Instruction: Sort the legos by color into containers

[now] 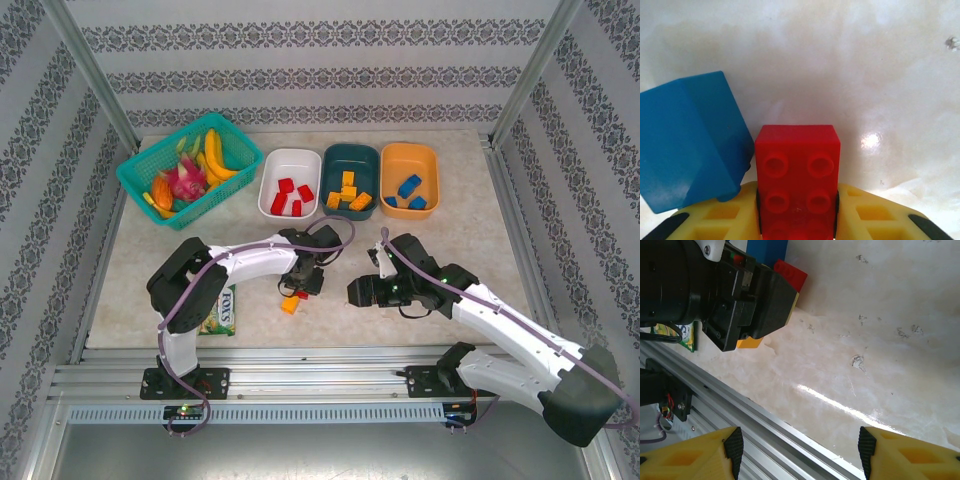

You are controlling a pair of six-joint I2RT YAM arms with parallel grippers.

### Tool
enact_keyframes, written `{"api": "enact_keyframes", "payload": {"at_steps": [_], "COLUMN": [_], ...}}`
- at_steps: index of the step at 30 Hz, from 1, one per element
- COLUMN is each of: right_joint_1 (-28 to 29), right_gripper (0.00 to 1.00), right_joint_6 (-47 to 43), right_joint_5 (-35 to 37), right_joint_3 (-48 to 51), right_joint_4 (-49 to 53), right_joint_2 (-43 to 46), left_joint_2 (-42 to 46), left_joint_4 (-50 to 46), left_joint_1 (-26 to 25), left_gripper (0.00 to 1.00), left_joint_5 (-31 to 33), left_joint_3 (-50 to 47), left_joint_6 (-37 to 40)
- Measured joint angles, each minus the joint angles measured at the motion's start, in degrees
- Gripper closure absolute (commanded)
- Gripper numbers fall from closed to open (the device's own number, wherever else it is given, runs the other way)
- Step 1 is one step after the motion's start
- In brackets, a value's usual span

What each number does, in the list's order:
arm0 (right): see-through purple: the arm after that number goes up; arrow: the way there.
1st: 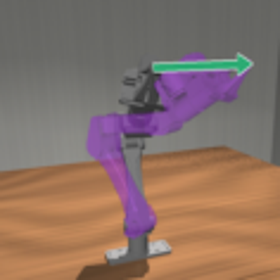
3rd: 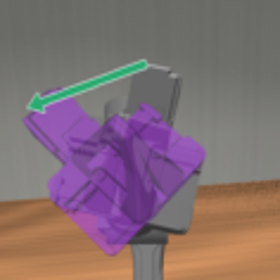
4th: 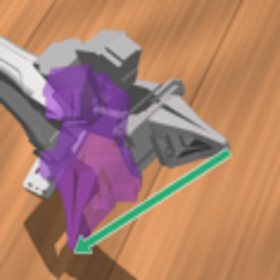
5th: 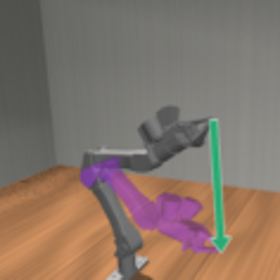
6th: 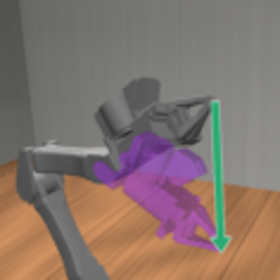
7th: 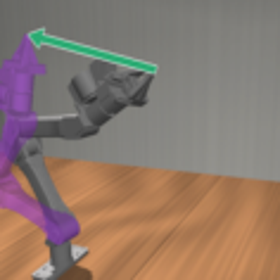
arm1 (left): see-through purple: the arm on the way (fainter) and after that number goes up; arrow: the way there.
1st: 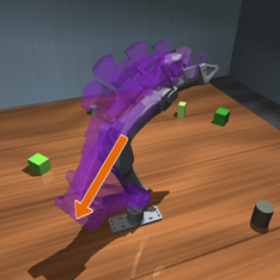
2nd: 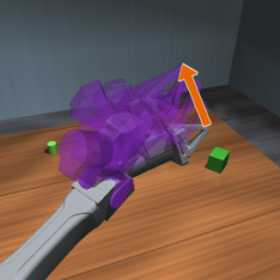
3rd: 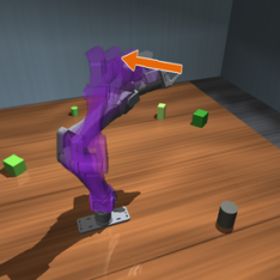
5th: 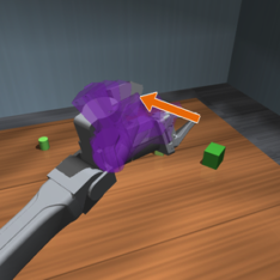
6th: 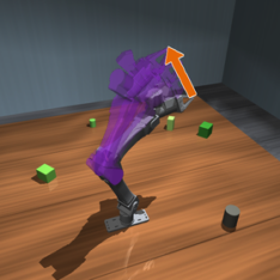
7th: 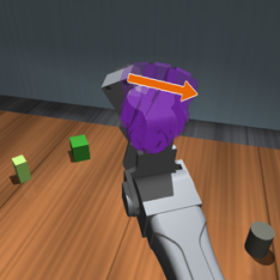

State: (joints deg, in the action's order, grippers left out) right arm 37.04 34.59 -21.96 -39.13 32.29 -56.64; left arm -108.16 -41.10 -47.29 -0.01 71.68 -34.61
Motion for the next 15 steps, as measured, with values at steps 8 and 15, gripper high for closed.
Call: {"api": "enact_keyframes", "payload": {"at_steps": [8,15], "right_joint_1": [-0.9,-5.9], "right_gripper": [0.36,0.32], "right_joint_6": [1.2,6.3], "right_joint_5": [1.4,2.4], "right_joint_3": [-3.1,-11.2], "right_joint_4": [1.5,-1.8], "right_joint_2": [2.7,2.6], "left_joint_2": [1.5,6.4], "left_joint_4": [-6.1,-8.0], "left_joint_1": [0.2,6.6], "left_gripper": [0.66,0.66], "left_joint_5": [0.7,-2.3], "left_joint_3": [8.9,21.4], "left_joint_6": [0.0,-0.1]}}
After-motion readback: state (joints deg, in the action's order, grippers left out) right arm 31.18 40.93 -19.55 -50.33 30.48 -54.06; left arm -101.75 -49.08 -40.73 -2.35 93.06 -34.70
